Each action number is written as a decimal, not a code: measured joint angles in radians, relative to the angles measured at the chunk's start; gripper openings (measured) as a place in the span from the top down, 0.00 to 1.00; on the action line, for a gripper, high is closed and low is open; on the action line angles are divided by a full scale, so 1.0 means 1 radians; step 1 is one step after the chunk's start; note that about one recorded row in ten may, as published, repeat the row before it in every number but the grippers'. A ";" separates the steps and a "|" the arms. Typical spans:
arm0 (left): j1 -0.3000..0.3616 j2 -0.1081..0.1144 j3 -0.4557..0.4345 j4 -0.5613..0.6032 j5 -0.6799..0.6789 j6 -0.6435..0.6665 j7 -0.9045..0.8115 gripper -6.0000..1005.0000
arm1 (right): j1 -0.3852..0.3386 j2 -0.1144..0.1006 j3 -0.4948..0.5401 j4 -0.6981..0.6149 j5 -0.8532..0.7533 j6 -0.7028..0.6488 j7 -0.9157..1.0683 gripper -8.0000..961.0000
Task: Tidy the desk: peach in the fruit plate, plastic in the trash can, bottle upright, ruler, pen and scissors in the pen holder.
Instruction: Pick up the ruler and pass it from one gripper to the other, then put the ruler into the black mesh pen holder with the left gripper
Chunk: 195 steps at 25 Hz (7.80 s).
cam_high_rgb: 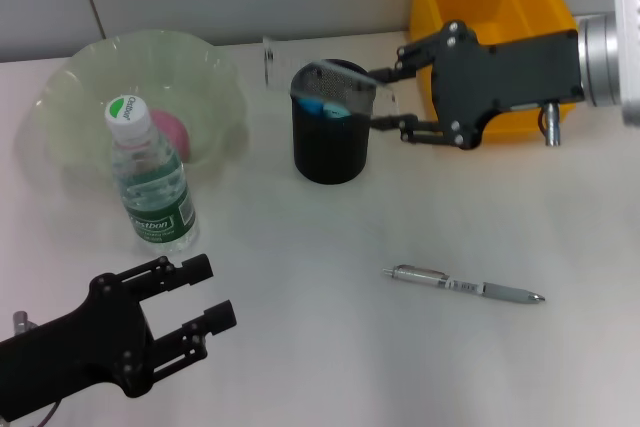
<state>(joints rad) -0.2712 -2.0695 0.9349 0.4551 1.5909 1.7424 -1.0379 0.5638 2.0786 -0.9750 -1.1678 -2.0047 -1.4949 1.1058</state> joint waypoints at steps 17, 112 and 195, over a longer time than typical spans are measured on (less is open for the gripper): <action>-0.026 -0.006 0.057 -0.003 -0.005 0.036 -0.012 0.41 | 0.089 0.001 0.004 0.332 0.321 0.338 0.020 0.60; -0.238 0.000 0.171 0.144 -0.192 0.042 -0.134 0.25 | -0.074 -0.006 -0.103 0.352 0.232 -0.200 0.185 0.56; -0.240 -0.007 0.179 0.079 -0.242 0.048 -0.068 0.61 | -0.077 -0.003 -0.076 0.386 0.275 -0.211 0.124 0.49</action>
<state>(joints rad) -0.5108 -2.0770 1.1137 0.5337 1.3487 1.7902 -1.1055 0.4865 2.0755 -1.0507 -0.7820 -1.7296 -1.7056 1.2303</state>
